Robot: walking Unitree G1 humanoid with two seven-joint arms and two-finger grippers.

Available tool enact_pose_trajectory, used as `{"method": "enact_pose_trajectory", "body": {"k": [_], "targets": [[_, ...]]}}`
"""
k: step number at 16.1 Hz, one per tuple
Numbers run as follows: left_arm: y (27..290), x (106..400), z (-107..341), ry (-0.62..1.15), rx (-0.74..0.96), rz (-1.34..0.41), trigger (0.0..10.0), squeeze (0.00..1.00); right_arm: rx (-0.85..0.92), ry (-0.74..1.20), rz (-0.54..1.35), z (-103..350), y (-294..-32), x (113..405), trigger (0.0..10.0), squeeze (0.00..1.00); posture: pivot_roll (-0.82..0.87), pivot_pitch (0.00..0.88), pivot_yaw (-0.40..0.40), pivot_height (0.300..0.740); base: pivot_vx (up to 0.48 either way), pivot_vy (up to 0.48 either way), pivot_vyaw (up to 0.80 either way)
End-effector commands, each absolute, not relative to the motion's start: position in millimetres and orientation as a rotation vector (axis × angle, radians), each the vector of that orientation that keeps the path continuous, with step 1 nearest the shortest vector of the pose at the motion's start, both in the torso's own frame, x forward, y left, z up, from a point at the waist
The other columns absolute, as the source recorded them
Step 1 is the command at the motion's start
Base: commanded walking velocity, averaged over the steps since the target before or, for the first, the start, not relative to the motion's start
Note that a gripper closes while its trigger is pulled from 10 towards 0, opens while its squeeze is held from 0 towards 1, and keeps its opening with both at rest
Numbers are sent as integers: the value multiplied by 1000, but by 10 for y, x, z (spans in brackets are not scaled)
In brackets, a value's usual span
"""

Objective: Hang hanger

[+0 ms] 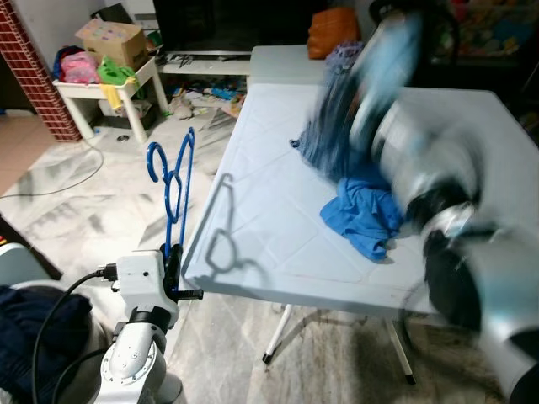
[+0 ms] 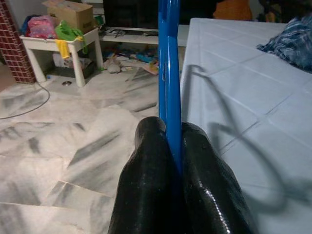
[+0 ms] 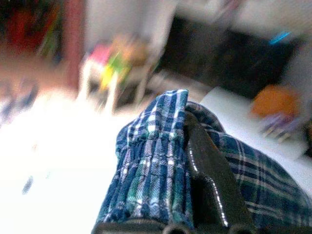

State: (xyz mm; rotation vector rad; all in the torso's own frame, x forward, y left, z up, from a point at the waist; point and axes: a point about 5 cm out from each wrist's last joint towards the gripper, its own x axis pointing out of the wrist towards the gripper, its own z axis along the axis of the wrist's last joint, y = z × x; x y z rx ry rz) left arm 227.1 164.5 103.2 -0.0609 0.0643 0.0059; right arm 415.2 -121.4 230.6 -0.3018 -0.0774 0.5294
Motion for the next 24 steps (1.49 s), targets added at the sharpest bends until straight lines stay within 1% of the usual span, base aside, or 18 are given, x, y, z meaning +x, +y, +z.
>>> {"method": "enact_pose_trajectory", "body": {"k": [1, 2, 3, 6, 9, 10, 11, 12, 13, 16, 17, 18, 19, 20, 21, 22, 23, 24], "targets": [[1703, 2294, 1059, 59, -44, 6, 10000, 0, -514, -4, 694, 2108, -1188, 4070, 10000, 1000, 30, 0, 31, 740, 0, 0, 0], [1716, 2306, 1056, 61, -42, 6, 10000, 0, -574, 31, 736, 1992, -1215, 4031, 10000, 1000, 27, 0, 33, 740, 0, 0, 0], [1715, 2338, 1060, 63, -41, -3, 10000, 0, -677, 99, 841, 1789, -1311, 3935, 10000, 1000, 22, 0, 35, 740, 0, 0, 0], [1659, 2341, 1057, 64, -47, -19, 10000, 0, -776, 133, 879, 1730, -1486, 3880, 10000, 1000, 20, 0, 34, 740, 0, 0, 0], [1604, 2294, 1004, 83, -49, -28, 10000, 0, -667, 59, 617, 1826, -1742, 3941, 10000, 1000, 12, 0, 31, 740, 0, 0, 0], [1603, 2294, 1001, 85, -47, -28, 10000, 0, -615, 31, 576, 1819, -1759, 3935, 10000, 565, 10, 0, 30, 740, 0, 0, 0], [1632, 2309, 1000, 84, -33, -9, 10000, 0, -484, -17, 459, 1734, -1789, 3897, 10000, 0, 5, 0, 31, 740, 0, 0, 0], [1645, 2319, 998, 85, -30, -2, 10000, 0, -445, -6, 372, 1608, -1819, 3858, 10000, 0, 2, 0, 32, 740, 0, 0, 0], [1640, 2325, 995, 89, -29, -4, 10000, 0, -450, 79, 331, 1370, -1860, 3782, 10000, 0, 2, 0, 36, 740, 0, 0, 0], [1613, 2324, 988, 96, -22, -29, 10000, 0, -482, 225, 380, 1044, -1917, 3617, 10000, 0, -16, 0, 48, 740, 0, 0, 0], [1604, 2326, 980, 99, -20, -35, 10000, 0, -456, 241, 376, 1018, -1956, 3582, 3725, 0, -16, 0, 48, 740, 0, 0, 0], [1601, 2328, 976, 100, -19, -37, 10000, 0, -446, 240, 374, 1021, -1970, 3568, 902, 0, -26, 0, 47, 740, 0, 0, 0], [1591, 2340, 976, 98, -20, -40, 10000, 0, -406, 223, 347, 1039, -1990, 3542, 0, 0, -29, 0, 44, 740, 0, 0, 0], [1587, 2348, 978, 97, -22, -39, 10000, 0, -385, 211, 328, 1048, -2001, 3535, 0, 0, -29, 0, 44, 740, 0, 0, 0], [1576, 2351, 979, 96, -26, -39, 10000, 0, -321, 186, 281, 1068, -2009, 3523, 1725, 0, -35, 0, 45, 740, 0, 0, 0], [1549, 2349, 968, 100, -31, -44, 10000, 0, -219, 156, 223, 1069, -1992, 3498, 10000, 0, -35, 0, 45, 740, 0, 0, 0], [1549, 2349, 968, 100, -31, -44, 10000, 0, -219, 156, 223, 1069, -1992, 3498, 10000, 0, -35, 0, 45, 740, 0, 0, 0], [1528, 2339, 961, 105, -33, -55, 10000, 0, -159, 159, 208, 1023, -1945, 3447, 10000, 847, -38, 0, 48, 740, 0, 0, 0]]}}
